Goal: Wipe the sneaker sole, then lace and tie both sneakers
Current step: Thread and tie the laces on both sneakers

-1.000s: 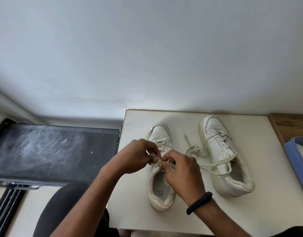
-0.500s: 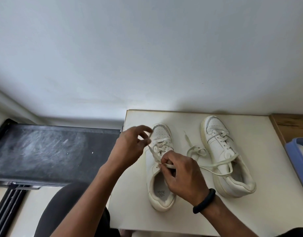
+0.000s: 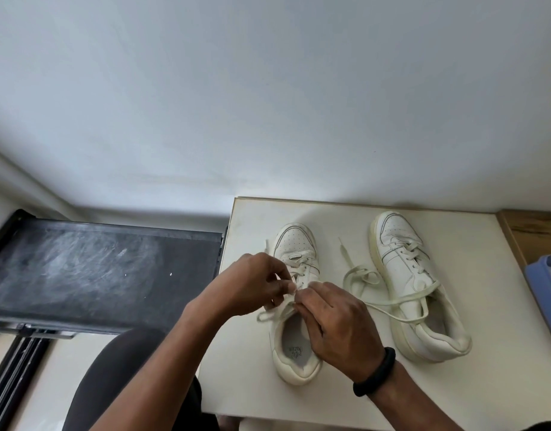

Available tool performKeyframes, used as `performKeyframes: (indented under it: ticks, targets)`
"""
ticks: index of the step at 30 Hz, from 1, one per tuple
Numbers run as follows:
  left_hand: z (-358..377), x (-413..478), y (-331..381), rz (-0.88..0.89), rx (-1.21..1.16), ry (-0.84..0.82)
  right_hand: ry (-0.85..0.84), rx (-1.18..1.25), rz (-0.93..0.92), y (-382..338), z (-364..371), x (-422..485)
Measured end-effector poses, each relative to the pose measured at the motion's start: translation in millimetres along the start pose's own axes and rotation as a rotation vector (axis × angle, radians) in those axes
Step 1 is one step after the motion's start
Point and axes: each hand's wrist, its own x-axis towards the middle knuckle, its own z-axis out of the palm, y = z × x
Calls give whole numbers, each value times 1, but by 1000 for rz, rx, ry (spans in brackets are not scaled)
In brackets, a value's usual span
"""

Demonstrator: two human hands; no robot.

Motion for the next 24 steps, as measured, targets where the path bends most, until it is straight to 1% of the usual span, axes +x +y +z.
performKeyframes:
  ticks: [3, 6, 10, 14, 20, 22, 24]
  targets:
    - [-2, -1, -5, -22, -82, -45, 0, 13, -2, 0, 0, 1]
    - [-3, 0, -4, -4, -36, -36, -24, 66, 47, 0, -1, 1]
    - [-1, 3, -6, -39, 29, 40, -52, 121, 204, 0, -5, 4]
    - [-4, 5, -13, -106, 12, 88, -102, 146, 308, -2, -14, 7]
    - [-12, 3, -23, -172, -10, 158, -168, 279, 618, 0, -26, 2]
    - [-13, 2, -24, -185, -32, 165, -169, 332, 694, -3, -31, -2]
    - [-13, 1, -23, -201, -61, 181, -132, 389, 740, -7, -34, -5]
